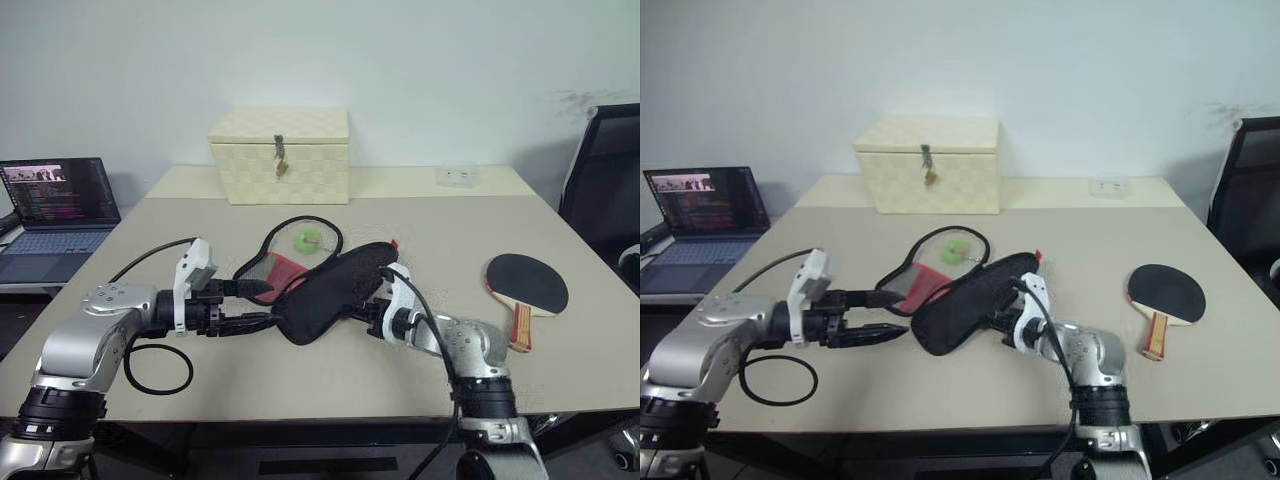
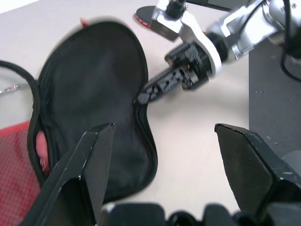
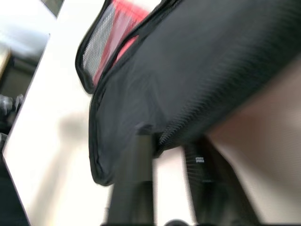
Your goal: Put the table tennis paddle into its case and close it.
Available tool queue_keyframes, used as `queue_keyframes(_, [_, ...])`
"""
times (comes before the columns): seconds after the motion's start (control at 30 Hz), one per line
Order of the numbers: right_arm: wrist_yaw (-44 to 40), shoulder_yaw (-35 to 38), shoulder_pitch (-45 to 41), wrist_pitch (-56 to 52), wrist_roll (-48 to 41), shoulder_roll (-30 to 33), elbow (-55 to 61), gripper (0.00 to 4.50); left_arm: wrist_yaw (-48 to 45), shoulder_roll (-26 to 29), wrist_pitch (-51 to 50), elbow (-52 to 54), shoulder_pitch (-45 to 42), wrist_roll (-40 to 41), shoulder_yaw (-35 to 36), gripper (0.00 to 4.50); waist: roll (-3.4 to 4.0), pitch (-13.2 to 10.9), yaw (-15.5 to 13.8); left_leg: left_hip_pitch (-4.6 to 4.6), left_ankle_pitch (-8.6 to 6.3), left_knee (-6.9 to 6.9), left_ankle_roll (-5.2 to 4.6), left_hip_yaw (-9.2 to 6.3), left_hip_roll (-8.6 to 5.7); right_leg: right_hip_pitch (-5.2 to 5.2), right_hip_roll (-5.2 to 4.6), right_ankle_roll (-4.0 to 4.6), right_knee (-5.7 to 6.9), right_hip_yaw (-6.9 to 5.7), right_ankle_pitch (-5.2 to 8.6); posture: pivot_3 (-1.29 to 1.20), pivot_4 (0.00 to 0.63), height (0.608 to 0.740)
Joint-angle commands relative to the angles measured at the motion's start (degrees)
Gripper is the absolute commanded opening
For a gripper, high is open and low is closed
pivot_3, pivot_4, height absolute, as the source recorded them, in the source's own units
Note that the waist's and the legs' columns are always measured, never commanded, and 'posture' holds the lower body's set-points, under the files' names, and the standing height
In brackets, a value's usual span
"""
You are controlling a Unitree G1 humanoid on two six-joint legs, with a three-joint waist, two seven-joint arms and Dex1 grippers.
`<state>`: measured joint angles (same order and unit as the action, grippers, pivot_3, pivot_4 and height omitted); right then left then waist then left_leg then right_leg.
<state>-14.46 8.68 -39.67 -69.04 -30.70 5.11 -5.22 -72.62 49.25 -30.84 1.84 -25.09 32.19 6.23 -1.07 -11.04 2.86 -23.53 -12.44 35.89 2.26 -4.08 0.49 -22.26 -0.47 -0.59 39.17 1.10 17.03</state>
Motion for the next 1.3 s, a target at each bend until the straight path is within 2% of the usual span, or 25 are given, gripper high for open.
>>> queue_keyframes(0.03, [-6.55, -2.47, -3.52, -0.30, 0.00, 6.58, -2.81, 0.02, 0.80, 0.10, -0.06, 2.68, 0.43, 1.65, 2.33, 3.71, 0.00, 0.00, -0.15, -0.02, 0.00, 0.01, 0.00, 0.00, 0.01, 0.00, 0.00, 0.00, -0.05, -0.01, 0.00, 0.00, 0.150, 0.740])
queue_keyframes(0.13, [-14.30, -7.17, -8.07, 2.74, 2.65, 14.46, -9.71, 0.02, 1.46, -0.08, -0.20, 3.86, 1.34, 2.04, 2.28, 3.71, 0.00, 0.00, -0.08, -0.03, 0.00, 0.00, 0.00, 0.10, 0.05, -0.01, 0.01, 0.00, -0.05, 0.01, 0.00, 0.00, 0.150, 0.740])
queue_keyframes(0.2, [-23.00, -13.18, -13.56, 9.05, 7.61, 20.84, -18.90, 0.02, 1.84, -0.12, -0.33, 4.60, 1.79, 2.23, 2.32, 3.71, 0.06, -0.04, -0.01, -0.03, 0.00, -0.01, 0.00, 0.12, 0.09, -0.03, 0.09, 0.01, -0.06, 0.02, -0.01, 0.00, 0.150, 0.740])
queue_keyframes(0.27, [-29.71, -18.46, -18.36, 15.83, 12.42, 24.33, -27.43, 0.02, 2.13, -0.08, -0.37, 5.10, 2.17, 2.35, 2.39, 3.71, 0.11, -0.07, 0.05, -0.03, 0.00, 0.02, -0.01, 0.19, 0.07, -0.04, 0.23, 0.01, -0.06, 0.06, -0.01, 0.00, 0.150, 0.740])
queue_keyframes(0.43, [-36.46, -23.54, -28.09, 31.18, 21.66, 24.07, -46.25, 0.02, 2.92, -0.10, -0.15, 5.78, 2.92, 2.47, 2.33, 3.71, 0.09, -0.07, 0.39, -0.03, -0.01, -0.01, -0.01, 0.25, 0.14, -0.06, 0.26, 0.01, -0.10, 0.11, -0.01, 0.00, 0.150, 0.740])
queue_keyframes(0.6, [-38.42, -22.77, -33.07, 38.97, 25.92, 21.64, -56.64, 0.02, 3.47, -0.08, 0.04, 6.32, 3.57, 2.47, 2.40, 3.71, 0.09, -0.08, 0.38, -0.06, -0.01, 0.00, 0.00, 0.29, 0.18, -0.09, 0.24, 0.03, -0.09, 0.18, -0.02, 0.00, 0.150, 0.740])
queue_keyframes(0.73, [-37.85, -21.36, -33.82, 41.23, 27.65, 20.53, -59.88, 1.01, 3.62, 0.02, 0.39, 6.42, 3.67, 2.05, 2.05, 3.71, 0.09, -0.08, 0.30, -0.06, -0.01, 0.03, 0.01, 0.28, 0.17, -0.09, 0.19, 0.03, -0.08, 0.18, -0.02, 0.00, 0.150, 0.740])
queue_keyframes(0.87, [-36.81, -19.79, -34.43, 42.10, 28.64, 20.82, -60.69, 2.55, 3.51, -0.20, 0.70, 5.90, 3.11, 1.73, 1.44, 3.71, 0.10, -0.08, 0.26, -0.06, -0.01, 0.04, 0.01, 0.29, 0.17, -0.09, 0.19, 0.04, -0.06, 0.18, -0.03, 0.00, 0.150, 0.740])
queue_keyframes(0.93, [-35.74, -18.76, -34.81, 42.61, 29.07, 21.86, -61.09, 3.18, 3.36, -0.41, 0.87, 5.50, 2.51, 1.52, 0.90, 3.71, 0.10, -0.08, 0.25, -0.06, -0.01, 0.04, 0.01, 0.28, 0.17, -0.09, 0.19, 0.04, -0.05, 0.18, -0.03, 0.00, 0.150, 0.740])
queue_keyframes(1.17, [-37.66, -16.66, -32.06, 39.71, 29.99, 26.99, -60.20, 3.18, 2.83, -1.02, 1.41, 4.12, 0.93, 0.93, -0.44, 3.71, 0.10, -0.08, 0.10, -0.07, 0.00, 0.05, 0.01, 0.29, 0.14, -0.08, 0.19, 0.04, -0.07, 0.18, -0.03, 0.00, 0.150, 0.740])
queue_keyframes(1.3, [-37.03, -12.70, -29.18, 35.06, 27.25, 29.20, -55.77, 3.18, 2.66, -1.43, 1.59, 3.82, 0.51, 0.74, -0.95, 3.71, 0.10, -0.08, -0.02, -0.07, 0.00, 0.06, 0.01, 0.30, 0.15, -0.08, 0.19, 0.04, -0.04, 0.19, -0.03, 0.00, 0.150, 0.740])
